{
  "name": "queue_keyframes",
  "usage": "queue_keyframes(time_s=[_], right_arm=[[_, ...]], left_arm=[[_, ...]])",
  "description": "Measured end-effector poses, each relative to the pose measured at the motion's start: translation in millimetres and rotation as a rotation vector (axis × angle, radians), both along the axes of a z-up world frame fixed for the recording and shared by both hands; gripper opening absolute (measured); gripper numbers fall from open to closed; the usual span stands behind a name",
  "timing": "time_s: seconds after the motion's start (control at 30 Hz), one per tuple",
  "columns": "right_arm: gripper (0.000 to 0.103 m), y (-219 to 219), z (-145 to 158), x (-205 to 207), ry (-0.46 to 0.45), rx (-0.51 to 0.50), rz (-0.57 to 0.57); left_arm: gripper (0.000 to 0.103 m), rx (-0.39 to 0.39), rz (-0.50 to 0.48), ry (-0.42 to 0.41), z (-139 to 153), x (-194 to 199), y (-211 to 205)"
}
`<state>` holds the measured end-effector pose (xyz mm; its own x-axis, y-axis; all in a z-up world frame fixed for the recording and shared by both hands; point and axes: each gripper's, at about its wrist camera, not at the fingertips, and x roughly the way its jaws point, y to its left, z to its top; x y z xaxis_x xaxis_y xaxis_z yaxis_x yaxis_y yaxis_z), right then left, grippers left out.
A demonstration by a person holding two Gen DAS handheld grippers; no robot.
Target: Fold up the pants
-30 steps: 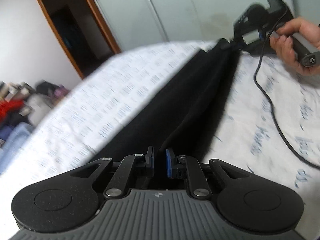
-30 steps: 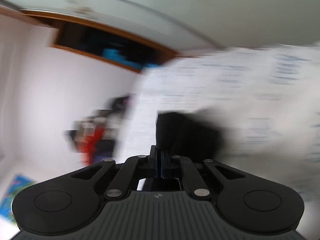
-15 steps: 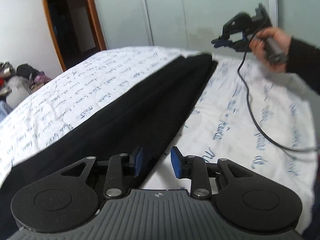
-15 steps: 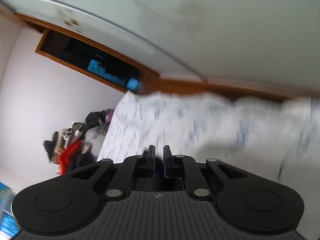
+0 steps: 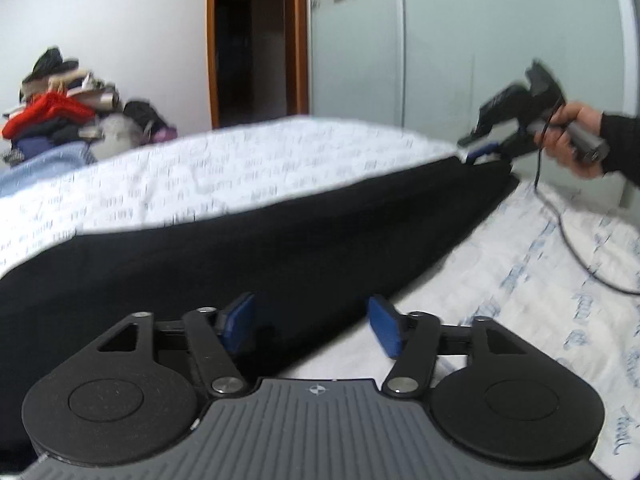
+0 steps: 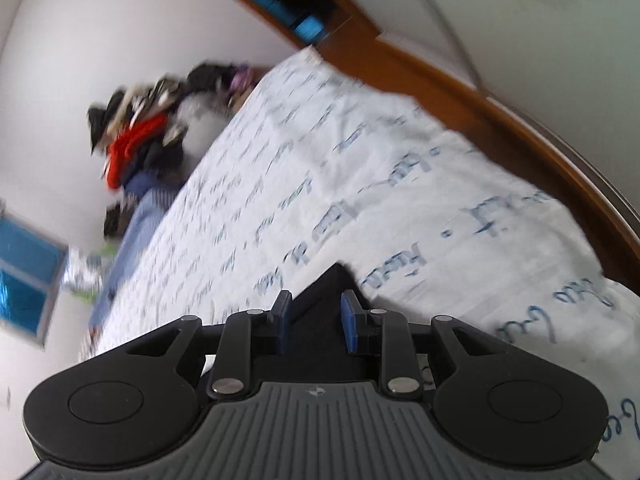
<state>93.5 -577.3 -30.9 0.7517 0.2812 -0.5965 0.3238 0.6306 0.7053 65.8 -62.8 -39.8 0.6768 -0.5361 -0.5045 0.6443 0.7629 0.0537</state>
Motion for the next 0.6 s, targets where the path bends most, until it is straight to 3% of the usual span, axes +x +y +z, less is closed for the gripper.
queue_keyframes(time_s=[0.13, 0.27, 0.47, 0.6], right_arm=[[0.026, 13.2, 8.6, -0.3, 0.023, -0.04, 0.092], [0.026, 7.3, 19.3, -5.1, 0.014, -0.108, 0.051], [0.025, -1.3, 4.8, 2.5, 0.062, -0.094, 0.067], [0.026, -3.7, 10.1, -1.2, -0.004, -0.02, 0.103]], left_arm=[[0.073, 0.021, -0.012, 0.04, -0.6, 6.7, -0.4], [0.074, 0.007, -0.02, 0.049, -2.3, 10.7, 4.7], [0.075, -0.001, -0.015, 0.066, -6.8, 15.0, 2.7], [0.075, 0.001, -0.015, 0.067, -6.3, 15.3, 0.7]])
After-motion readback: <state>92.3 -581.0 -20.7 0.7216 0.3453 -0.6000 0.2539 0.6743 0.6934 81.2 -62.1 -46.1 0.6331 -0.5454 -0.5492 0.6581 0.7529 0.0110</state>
